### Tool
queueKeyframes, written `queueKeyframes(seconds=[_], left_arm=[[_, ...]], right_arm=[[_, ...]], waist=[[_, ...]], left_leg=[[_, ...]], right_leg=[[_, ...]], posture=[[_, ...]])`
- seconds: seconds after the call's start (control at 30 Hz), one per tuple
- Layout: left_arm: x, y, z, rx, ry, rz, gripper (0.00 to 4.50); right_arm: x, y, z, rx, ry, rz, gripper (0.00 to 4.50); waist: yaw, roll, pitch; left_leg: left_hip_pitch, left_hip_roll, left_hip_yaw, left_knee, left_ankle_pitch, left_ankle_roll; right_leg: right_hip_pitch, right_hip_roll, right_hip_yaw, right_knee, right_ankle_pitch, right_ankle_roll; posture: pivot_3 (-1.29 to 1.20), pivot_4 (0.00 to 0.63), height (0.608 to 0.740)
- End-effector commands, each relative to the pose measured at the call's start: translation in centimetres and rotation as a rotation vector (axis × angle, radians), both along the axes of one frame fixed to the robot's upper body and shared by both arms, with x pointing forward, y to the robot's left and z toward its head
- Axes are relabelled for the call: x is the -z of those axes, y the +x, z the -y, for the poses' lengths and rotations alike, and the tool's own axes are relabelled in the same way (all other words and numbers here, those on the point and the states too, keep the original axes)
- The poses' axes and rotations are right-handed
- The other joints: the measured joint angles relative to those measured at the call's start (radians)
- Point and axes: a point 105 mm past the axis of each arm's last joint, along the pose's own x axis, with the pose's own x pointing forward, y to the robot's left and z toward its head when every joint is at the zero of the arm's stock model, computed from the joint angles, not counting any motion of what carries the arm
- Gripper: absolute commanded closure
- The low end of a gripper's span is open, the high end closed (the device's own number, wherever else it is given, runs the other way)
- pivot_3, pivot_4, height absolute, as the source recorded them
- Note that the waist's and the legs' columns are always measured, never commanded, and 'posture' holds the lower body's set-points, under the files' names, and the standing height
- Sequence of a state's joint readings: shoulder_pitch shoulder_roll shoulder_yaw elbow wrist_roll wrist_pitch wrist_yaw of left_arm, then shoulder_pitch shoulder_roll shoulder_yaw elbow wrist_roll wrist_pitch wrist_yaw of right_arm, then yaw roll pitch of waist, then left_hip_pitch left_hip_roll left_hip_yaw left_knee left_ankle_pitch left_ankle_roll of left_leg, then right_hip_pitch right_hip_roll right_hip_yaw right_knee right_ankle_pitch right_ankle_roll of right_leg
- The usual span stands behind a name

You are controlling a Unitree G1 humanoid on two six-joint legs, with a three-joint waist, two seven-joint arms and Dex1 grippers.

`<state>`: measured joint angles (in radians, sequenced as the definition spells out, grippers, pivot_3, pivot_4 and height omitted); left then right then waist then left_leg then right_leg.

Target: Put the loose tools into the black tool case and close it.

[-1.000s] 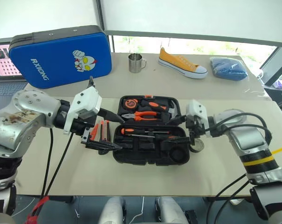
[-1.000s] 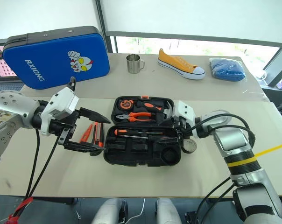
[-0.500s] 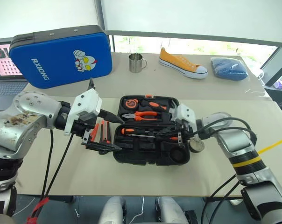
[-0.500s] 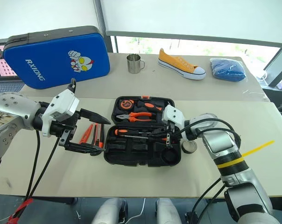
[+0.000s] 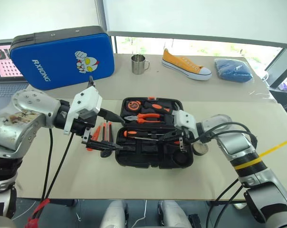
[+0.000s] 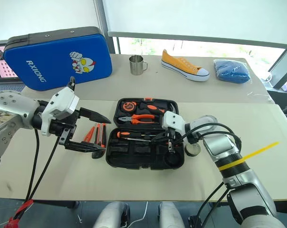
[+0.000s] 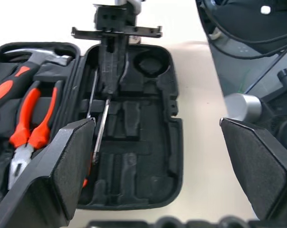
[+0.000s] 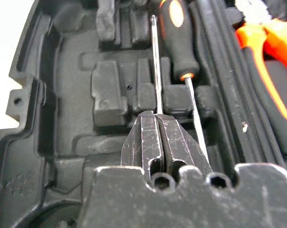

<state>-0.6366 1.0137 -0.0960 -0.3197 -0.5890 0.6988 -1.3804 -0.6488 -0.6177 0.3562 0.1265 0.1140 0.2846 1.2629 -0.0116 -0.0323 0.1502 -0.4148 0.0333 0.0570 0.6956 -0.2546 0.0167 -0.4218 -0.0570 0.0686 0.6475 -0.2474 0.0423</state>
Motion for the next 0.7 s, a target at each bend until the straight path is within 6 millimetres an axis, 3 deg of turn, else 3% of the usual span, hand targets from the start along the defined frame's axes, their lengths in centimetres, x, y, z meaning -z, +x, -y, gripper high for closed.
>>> queueKeyframes(seconds=[0.03,0.23,0.37,0.47,0.57,0.7], left_arm=[[-0.4,0.1,0.2,0.012,0.004,0.041,0.00],[-0.1,0.2,0.3,0.002,0.001,0.043,0.00],[0.3,0.4,0.1,-0.055,-0.021,0.054,0.00],[0.6,0.7,-0.7,-0.170,-0.059,0.054,0.00],[1.0,0.6,-2.5,-0.327,-0.085,0.037,0.00],[2.6,-0.8,-7.6,-0.640,-0.064,0.008,0.00]], right_arm=[[2.3,-0.2,0.5,0.007,-0.081,-0.016,4.44],[0.5,0.5,0.1,0.076,0.023,0.028,4.44],[-4.3,0.0,-0.3,0.115,0.239,0.069,4.44],[-8.0,-0.8,0.6,0.167,0.369,0.094,4.44],[-9.9,-2.6,1.6,0.161,0.414,0.085,4.44],[-11.8,-5.9,1.9,0.055,0.445,0.066,3.45]], waist=[[0.000,0.000,0.000],[-0.004,-0.001,-0.001],[-0.002,-0.001,0.000],[-0.002,-0.001,0.000],[-0.001,-0.001,0.000],[-0.008,-0.001,0.000]], left_leg=[[0.000,0.000,0.000,0.000,0.000,0.000],[0.002,0.001,0.000,0.000,0.000,0.000],[0.001,0.000,0.000,0.000,0.000,-0.001],[-0.001,0.001,-0.002,0.000,0.000,-0.001],[-0.001,0.001,-0.007,-0.001,0.000,-0.001],[0.000,0.001,-0.008,-0.002,0.000,0.000]], right_leg=[[0.000,0.000,0.000,0.000,0.000,0.000],[0.001,0.001,0.000,0.001,0.000,0.000],[0.000,0.000,0.000,0.001,0.000,-0.001],[-0.002,0.000,0.001,0.001,0.000,0.000],[-0.002,-0.001,0.000,0.001,0.000,0.000],[-0.001,-0.001,0.000,0.000,0.000,0.000]], posture=[[0.00,0.150,0.739],[0.00,0.150,0.739],[0.00,0.150,0.739],[0.00,0.150,0.739],[0.00,0.150,0.739],[0.00,0.150,0.739]])
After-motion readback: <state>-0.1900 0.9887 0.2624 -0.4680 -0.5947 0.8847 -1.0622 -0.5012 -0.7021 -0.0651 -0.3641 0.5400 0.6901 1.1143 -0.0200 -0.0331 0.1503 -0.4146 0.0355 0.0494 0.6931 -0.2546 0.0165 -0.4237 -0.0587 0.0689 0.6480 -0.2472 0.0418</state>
